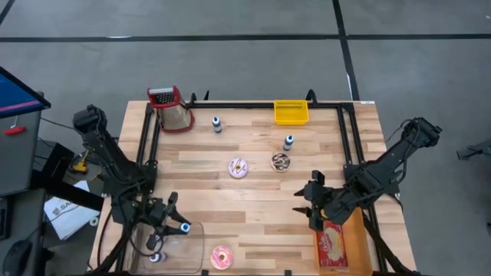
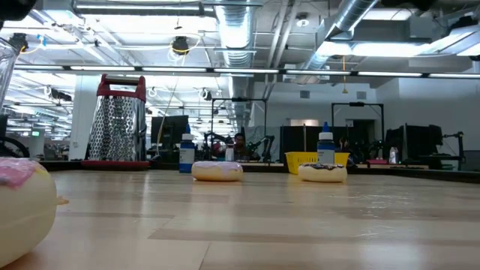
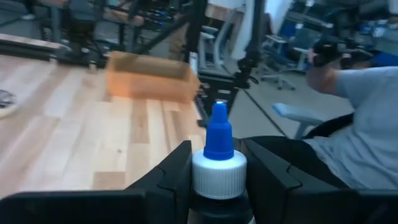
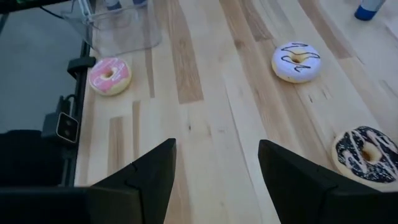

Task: Pick & Place Food Item
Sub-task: Put the bottom blue food coloring bottle into the transparent bin

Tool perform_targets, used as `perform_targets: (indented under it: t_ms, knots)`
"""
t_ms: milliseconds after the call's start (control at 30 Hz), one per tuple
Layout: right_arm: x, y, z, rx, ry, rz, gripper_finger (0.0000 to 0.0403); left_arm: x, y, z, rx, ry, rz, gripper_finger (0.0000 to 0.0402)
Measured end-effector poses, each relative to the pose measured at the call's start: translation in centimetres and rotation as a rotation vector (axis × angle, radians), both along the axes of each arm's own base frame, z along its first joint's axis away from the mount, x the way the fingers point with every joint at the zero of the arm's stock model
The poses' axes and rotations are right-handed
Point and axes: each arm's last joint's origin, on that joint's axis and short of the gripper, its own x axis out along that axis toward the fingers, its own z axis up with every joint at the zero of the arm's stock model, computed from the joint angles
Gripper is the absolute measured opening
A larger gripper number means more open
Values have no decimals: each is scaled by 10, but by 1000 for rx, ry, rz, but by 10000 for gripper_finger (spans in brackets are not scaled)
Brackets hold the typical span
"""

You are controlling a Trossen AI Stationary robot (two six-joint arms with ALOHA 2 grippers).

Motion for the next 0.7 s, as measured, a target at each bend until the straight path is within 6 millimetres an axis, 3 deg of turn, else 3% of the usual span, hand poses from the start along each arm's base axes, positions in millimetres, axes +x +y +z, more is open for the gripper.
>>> perform_targets:
  t_ms: [233,500,700]
  knots:
    - [2,2,2,29,-27,2,221,0,-5,-26,1,-1,-91,107]
    - [3,2,3,56,-40,-12,221,9,-20,-55,45,-1,-67,107]
    - [4,3,5,71,-56,-14,221,8,-32,-61,100,-116,-94,107]
